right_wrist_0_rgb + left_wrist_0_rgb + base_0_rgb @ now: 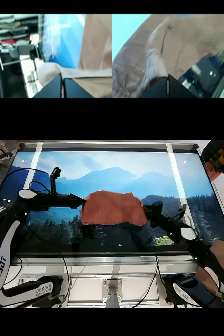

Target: Fold the clothes and pants, and hang the long-sleeved shirts on hangers.

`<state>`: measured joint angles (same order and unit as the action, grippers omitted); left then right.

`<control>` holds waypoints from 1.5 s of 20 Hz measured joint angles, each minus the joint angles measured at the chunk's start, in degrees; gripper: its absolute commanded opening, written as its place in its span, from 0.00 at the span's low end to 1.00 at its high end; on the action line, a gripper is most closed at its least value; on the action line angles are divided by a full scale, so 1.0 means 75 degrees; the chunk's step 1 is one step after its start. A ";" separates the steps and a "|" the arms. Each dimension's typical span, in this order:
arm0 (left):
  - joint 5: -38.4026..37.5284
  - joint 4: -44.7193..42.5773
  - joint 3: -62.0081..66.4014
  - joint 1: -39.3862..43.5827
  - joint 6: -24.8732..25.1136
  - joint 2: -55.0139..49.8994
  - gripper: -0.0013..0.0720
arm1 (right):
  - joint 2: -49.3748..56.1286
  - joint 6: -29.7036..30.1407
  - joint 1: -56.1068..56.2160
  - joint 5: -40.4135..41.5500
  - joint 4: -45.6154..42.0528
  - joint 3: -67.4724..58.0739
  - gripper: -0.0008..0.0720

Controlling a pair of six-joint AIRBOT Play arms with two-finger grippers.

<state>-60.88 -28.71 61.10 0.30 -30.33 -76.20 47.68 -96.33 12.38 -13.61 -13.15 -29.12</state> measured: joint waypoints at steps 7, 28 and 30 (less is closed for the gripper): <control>0.0038 -0.0364 0.0085 0.0353 -0.0393 -0.0044 0.02 | 0.0017 0.0000 -0.1335 -0.1049 -0.1367 -0.1020 0.02; 0.1778 -0.0277 0.0090 0.1574 -0.0708 -0.0184 0.04 | 0.0262 0.0000 -0.1550 -0.2460 -0.2361 -0.1241 0.02; 0.1781 -0.0277 0.0090 0.1577 -0.0935 -0.0323 0.03 | 0.0262 0.0000 -0.1550 -0.2465 -0.2369 -0.1241 0.02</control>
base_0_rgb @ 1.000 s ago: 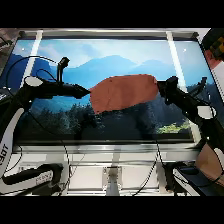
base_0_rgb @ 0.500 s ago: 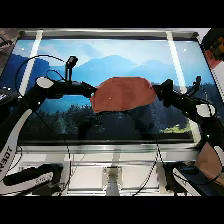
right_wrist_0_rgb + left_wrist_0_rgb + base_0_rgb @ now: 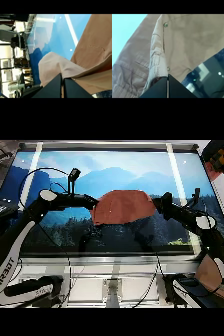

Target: Fold the clothes and pants, and hang the long-sleeved shirts on hangers.

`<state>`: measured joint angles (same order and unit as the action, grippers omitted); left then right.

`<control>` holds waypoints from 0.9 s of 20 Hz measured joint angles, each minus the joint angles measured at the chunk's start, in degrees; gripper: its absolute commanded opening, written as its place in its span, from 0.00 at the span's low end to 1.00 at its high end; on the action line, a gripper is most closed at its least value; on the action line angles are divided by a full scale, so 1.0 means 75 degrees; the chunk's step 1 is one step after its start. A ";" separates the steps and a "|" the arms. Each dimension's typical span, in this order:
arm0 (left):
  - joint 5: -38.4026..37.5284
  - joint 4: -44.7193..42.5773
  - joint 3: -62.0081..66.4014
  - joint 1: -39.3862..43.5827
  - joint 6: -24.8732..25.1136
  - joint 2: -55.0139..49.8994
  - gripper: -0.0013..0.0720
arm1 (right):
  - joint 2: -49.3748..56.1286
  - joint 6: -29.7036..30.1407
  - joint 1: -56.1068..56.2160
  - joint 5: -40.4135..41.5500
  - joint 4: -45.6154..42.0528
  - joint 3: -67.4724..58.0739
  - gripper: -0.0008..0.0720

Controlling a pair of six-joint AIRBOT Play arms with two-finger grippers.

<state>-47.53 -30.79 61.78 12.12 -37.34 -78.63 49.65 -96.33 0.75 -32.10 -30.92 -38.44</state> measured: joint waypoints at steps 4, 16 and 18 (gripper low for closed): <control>0.0160 -0.0003 0.0017 0.0006 -0.0207 -0.0233 0.02 | 0.0000 0.0000 0.0000 0.0003 -0.0006 0.0000 0.02; 0.2072 0.0615 0.2145 0.0003 -0.0303 -0.0335 0.02 | 0.1679 0.0743 0.0000 0.0455 -0.0061 -0.2078 0.02; 0.2422 0.0871 0.2448 0.0003 -0.0291 -0.0376 0.02 | 0.2253 0.0845 0.0000 0.0446 -0.0061 -0.2888 0.02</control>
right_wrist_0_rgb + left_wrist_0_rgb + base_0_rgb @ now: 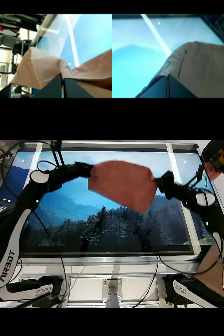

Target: Fold the clothes and pants, and hang the long-sleeved shirts on hangers.

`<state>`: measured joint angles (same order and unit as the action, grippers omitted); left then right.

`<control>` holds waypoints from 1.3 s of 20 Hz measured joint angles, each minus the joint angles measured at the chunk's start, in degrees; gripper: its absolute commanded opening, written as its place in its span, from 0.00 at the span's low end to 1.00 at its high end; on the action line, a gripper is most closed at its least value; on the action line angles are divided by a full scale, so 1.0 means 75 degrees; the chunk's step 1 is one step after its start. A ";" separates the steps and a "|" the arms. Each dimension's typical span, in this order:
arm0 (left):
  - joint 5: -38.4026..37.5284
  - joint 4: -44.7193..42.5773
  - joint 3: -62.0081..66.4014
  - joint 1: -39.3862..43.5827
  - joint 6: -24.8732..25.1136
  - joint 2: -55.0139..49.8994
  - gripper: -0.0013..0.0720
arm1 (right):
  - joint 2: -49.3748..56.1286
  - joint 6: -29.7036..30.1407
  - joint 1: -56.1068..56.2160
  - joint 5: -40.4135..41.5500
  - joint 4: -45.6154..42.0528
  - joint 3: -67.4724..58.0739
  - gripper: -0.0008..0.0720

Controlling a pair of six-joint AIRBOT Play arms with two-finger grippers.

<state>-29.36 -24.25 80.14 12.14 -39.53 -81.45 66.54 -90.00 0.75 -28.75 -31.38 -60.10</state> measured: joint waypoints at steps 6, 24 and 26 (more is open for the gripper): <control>0.0484 0.1664 0.0985 0.0038 0.1291 -0.0629 0.02 | 0.1574 0.0125 0.0000 0.0079 0.0003 -0.2559 0.02; -0.0664 0.1871 0.4103 -0.0254 0.1110 -0.2911 0.02 | 0.3993 0.0160 -0.0029 0.0052 -0.0460 -0.6286 0.02; -0.1349 0.0761 0.4115 -0.0367 0.0318 -0.2938 0.02 | 0.4022 0.0154 -0.0052 -0.0504 -0.0819 -0.6321 0.02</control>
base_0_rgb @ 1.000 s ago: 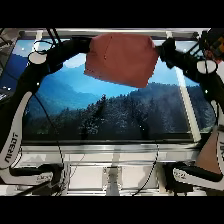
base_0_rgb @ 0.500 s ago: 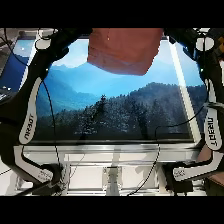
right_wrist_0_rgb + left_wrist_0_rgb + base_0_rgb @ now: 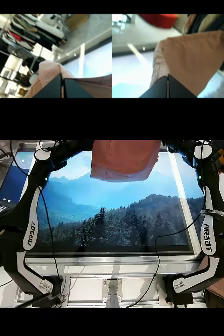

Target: Fold the clothes and pants, and hang the long-sleeved shirts on hangers.

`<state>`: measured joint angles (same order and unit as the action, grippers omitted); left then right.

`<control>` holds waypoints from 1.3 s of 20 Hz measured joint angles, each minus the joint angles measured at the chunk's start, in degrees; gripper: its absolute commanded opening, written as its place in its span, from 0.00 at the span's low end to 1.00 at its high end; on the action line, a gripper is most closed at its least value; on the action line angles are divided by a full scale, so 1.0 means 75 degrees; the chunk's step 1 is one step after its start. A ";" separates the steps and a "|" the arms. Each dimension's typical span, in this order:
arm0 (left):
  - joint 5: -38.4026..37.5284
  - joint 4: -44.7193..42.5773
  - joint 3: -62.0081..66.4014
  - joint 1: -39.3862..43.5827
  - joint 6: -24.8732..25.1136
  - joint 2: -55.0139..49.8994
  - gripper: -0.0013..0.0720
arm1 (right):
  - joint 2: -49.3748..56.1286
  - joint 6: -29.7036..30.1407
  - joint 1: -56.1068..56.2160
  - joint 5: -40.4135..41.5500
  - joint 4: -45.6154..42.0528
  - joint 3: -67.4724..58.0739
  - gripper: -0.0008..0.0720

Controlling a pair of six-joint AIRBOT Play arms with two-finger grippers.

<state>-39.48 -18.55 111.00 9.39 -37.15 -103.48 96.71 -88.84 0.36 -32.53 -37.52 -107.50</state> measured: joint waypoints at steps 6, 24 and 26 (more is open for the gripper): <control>-0.1667 -0.2451 -0.0262 -0.0105 -0.1390 -0.0012 0.02 | -0.0076 -0.0423 0.0146 -0.1536 -0.1078 0.0256 0.02; -0.3281 -0.4441 -0.4858 -0.0093 -0.2055 0.2766 0.02 | -0.4354 -0.1102 0.1148 -0.1775 -0.1970 0.6930 0.02; -0.3203 -0.4444 -0.5706 -0.0082 -0.2055 0.3357 0.02 | -0.4943 -0.1346 0.1311 -0.1749 -0.1988 0.7630 0.02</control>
<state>-63.51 -51.88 68.20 8.78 -52.56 -78.30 59.64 -98.94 10.20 -45.65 -52.42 -50.28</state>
